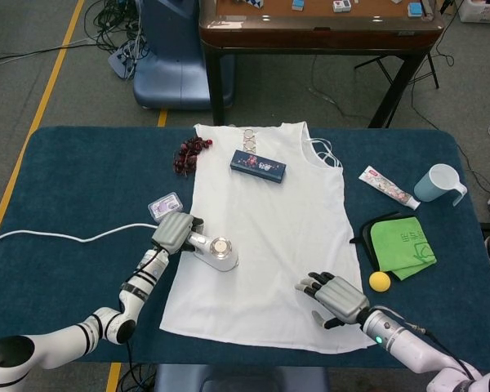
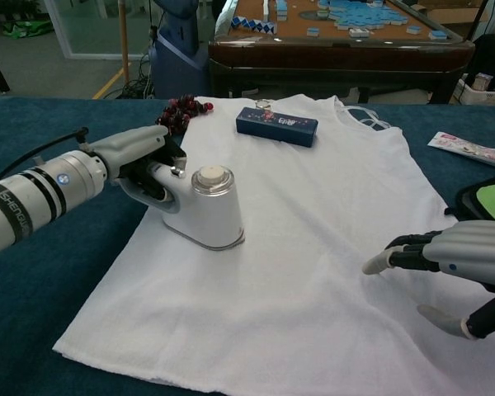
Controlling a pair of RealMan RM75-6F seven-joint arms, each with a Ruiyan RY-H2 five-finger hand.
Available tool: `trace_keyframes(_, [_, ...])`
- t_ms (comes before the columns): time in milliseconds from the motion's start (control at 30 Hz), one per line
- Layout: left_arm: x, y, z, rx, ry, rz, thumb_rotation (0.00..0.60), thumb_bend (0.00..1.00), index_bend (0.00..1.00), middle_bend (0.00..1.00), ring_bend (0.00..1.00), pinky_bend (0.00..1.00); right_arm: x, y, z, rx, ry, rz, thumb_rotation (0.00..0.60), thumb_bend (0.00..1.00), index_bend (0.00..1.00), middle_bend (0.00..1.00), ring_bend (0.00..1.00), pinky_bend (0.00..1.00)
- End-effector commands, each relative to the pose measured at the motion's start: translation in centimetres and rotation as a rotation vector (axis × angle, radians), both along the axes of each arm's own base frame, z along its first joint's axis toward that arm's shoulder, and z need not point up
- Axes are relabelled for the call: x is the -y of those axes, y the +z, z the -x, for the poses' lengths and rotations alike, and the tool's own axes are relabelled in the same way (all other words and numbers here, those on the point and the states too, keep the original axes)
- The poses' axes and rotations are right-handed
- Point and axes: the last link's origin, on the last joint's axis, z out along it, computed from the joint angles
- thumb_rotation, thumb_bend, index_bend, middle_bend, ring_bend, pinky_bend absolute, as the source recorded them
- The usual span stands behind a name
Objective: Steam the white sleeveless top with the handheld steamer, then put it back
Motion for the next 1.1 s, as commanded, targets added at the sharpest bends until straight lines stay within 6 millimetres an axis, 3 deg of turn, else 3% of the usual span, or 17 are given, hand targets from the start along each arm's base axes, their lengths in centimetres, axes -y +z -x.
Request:
trace_keyframes(33, [0.1,-0.6,-0.3,-0.001,-0.011,0.005,0.600,0.20,0.81,0.77,0.64,0.65,0.0,-0.1,0.1,-0.004,0.000,-0.004,0.364,0.57,0.10,0.14,0.07,0.14])
trace_keyframes(700, [-0.2,-3.4,-3.3,0.003,-0.063,0.024,0.600,0.20,0.81,0.77,0.63,0.65,-0.5,-0.8,0.9,-0.025,-0.011,-0.029,0.363,0.57,0.10,0.14,0.07,0.14])
trace_keyframes(1100, [0.7,-1.8,-2.1,-0.057,-0.139,-0.013,0.600,0.20,0.81,0.77,0.63,0.65,-0.7,-0.8,1.1,-0.027,-0.007,-0.034,0.362,0.57,0.10,0.14,0.07,0.14])
